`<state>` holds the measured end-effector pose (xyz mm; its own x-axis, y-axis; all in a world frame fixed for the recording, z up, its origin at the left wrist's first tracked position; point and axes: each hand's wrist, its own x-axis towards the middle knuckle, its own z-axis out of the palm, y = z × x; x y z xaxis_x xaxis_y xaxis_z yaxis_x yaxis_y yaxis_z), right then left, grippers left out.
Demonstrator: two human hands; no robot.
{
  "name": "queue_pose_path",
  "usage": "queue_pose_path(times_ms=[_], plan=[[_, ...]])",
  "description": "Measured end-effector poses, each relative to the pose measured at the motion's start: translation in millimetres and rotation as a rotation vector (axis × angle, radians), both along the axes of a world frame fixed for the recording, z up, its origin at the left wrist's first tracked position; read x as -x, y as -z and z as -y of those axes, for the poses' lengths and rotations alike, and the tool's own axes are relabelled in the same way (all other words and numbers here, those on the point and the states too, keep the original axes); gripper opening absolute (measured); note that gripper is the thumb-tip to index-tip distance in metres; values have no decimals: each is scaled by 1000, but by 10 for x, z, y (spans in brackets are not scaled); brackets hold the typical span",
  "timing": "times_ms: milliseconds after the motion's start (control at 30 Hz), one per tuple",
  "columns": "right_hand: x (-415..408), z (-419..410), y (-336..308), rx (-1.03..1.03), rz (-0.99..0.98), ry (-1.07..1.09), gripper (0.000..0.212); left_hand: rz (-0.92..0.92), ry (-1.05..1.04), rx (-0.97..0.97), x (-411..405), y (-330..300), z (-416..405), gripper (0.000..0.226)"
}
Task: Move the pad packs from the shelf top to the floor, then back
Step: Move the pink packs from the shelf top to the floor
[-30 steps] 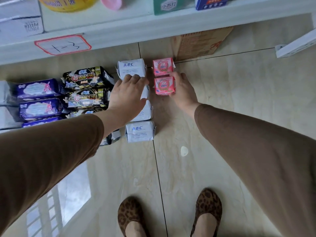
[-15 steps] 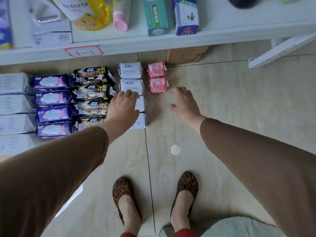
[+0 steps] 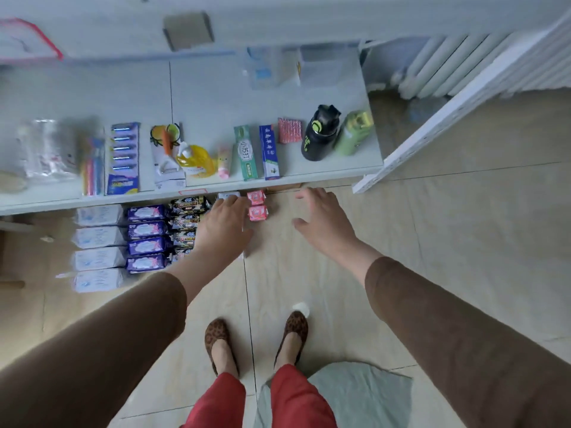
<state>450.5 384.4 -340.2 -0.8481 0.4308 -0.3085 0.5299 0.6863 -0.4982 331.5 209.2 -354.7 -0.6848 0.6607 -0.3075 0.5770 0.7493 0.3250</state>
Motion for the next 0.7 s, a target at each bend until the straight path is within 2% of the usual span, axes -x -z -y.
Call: queue_pose_path(times_ms=[167,300,500,700], plan=[[-28,-149,-1422,-32,-129,-17,44,-81,-32,-136,-7,-1368,-145,47],[97,-294,-2190,-84,-200,-59,41,-176,-29,-236,120,-2101,-243,46],[634,-552,-2890,-144,-257,-36,44,-251,-10,-330,682,-2812,-500,45],[1244,-854,-3201,-169,-283,-7,48,-238,-39,-363,1344,-3127,-830,46]])
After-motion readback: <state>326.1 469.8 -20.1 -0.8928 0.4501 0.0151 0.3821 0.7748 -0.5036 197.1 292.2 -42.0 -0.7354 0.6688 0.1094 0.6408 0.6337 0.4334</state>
